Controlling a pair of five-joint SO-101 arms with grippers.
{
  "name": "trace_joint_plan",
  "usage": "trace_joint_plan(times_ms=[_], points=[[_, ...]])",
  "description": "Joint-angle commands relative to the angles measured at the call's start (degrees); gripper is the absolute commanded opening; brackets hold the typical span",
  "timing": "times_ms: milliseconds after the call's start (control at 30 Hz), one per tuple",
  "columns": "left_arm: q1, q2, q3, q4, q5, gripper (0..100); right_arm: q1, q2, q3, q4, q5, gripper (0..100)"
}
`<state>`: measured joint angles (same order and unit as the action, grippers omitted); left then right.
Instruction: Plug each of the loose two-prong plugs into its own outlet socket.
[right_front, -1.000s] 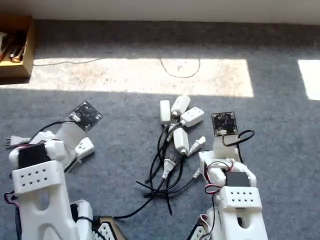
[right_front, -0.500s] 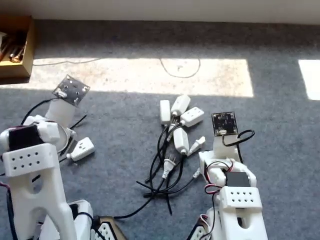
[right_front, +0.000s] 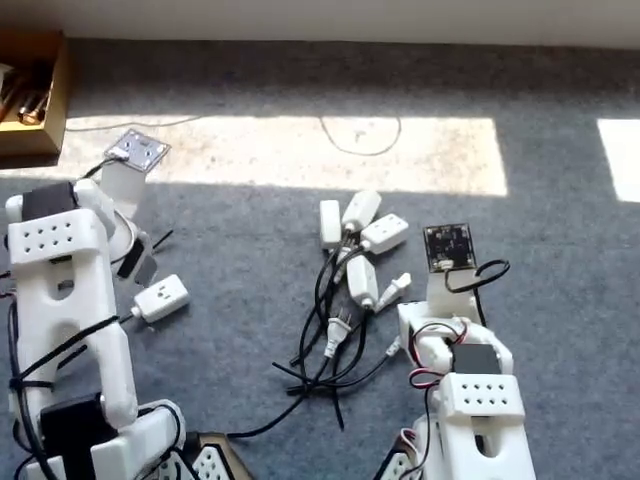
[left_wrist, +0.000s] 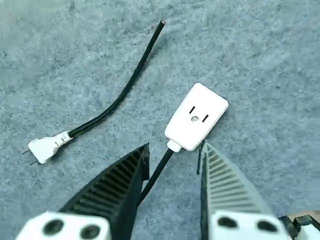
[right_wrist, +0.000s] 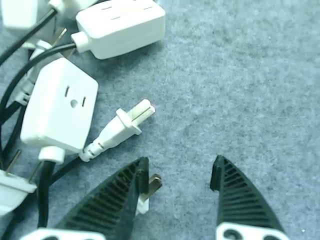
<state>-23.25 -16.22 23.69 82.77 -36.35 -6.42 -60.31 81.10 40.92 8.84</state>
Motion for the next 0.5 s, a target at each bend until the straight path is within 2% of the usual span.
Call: trace_joint_plan(times_ms=[0,167,333,467], points=[[-0.7,-0.1,5.8,-6.5,0.1,17,-0.3,-0.8,-0.3,-0.6,0.4,21.2],[-0.6,0.0,14.3,-13.6,-1.7,17,-0.7,-0.9,0.8,-0.6,0.4,21.2],[-0.4,0.0,19.4,-15.4,-6.9,17,-0.7,-0.9,1.1,-0.6,0.4,21.2],[-0.2,0.0,20.2,-16.9,-8.4,17,-0.7,-0.9,1.1,-0.6,0.4,21.2]])
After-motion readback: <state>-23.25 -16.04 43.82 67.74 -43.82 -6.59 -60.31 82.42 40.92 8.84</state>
